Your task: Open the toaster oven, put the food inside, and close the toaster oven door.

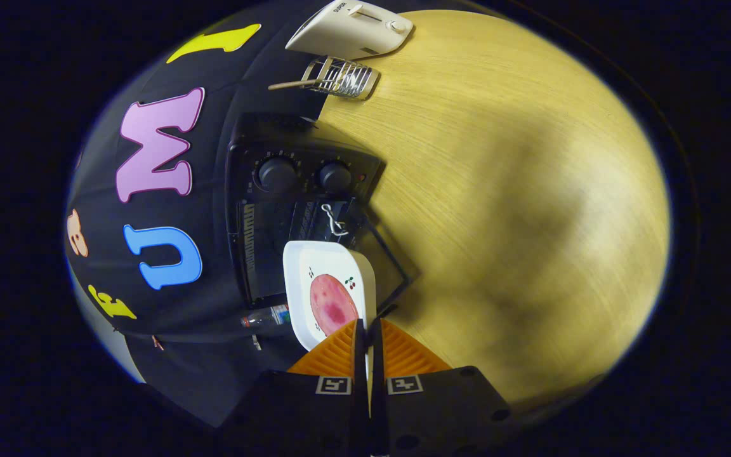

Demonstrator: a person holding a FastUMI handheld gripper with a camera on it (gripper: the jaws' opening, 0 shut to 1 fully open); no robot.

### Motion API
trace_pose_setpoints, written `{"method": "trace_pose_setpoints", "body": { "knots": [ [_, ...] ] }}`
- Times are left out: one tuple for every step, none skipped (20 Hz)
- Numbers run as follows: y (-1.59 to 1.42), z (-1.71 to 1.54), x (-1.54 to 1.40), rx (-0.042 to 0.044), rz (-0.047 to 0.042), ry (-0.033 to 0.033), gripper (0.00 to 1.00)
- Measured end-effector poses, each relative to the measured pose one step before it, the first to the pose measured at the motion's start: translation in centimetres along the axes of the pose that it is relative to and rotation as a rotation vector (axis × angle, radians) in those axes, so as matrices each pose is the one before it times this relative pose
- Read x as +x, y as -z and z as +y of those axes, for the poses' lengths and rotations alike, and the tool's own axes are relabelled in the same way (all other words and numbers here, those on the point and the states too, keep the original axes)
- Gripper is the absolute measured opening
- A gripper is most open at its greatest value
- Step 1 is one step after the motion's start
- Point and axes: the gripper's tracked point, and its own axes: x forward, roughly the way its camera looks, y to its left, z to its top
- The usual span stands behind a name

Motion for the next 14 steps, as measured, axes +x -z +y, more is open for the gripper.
{"method": "trace_pose_setpoints", "body": {
  "knots": [
    [0.117, 0.795, 1.119, 0.02465, -0.01940, 0.00083, 0.06],
    [0.110, 0.703, 0.994, 0.02226, -0.02311, 0.00001, 0.06],
    [-0.005, 0.696, 1.043, 0.02290, -0.01980, 0.00163, 0.06],
    [0.051, 0.652, 0.858, 0.02623, -0.02307, 0.00138, 0.06],
    [0.005, 0.685, 0.963, 0.02500, -0.02174, 0.00053, 0.06],
    [-0.077, 0.655, 0.923, 0.02619, -0.02767, 0.00159, 0.06],
    [-0.205, 0.484, 0.833, 0.02949, -0.03026, 0.00606, 0.06],
    [-0.149, 0.326, 0.842, 0.03024, -0.03091, 0.01651, 0.06],
    [-0.006, 0.586, 0.928, 0.01417, -0.02148, 0.00854, 0.06],
    [0.093, 0.602, 0.795, 0.00409, -0.01565, 0.00335, 0.06],
    [0.040, 0.584, 0.769, 0.00916, -0.01808, 0.00070, 0.06],
    [0.147, 0.555, 0.782, 0.01876, -0.01746, 0.00013, 0.06],
    [0.053, 0.431, 0.788, 0.02346, -0.02183, 0.00399, 0.06],
    [-0.017, 0.398, 0.727, 0.02115, -0.02794, -0.00151, 0.06]
  ]
}}
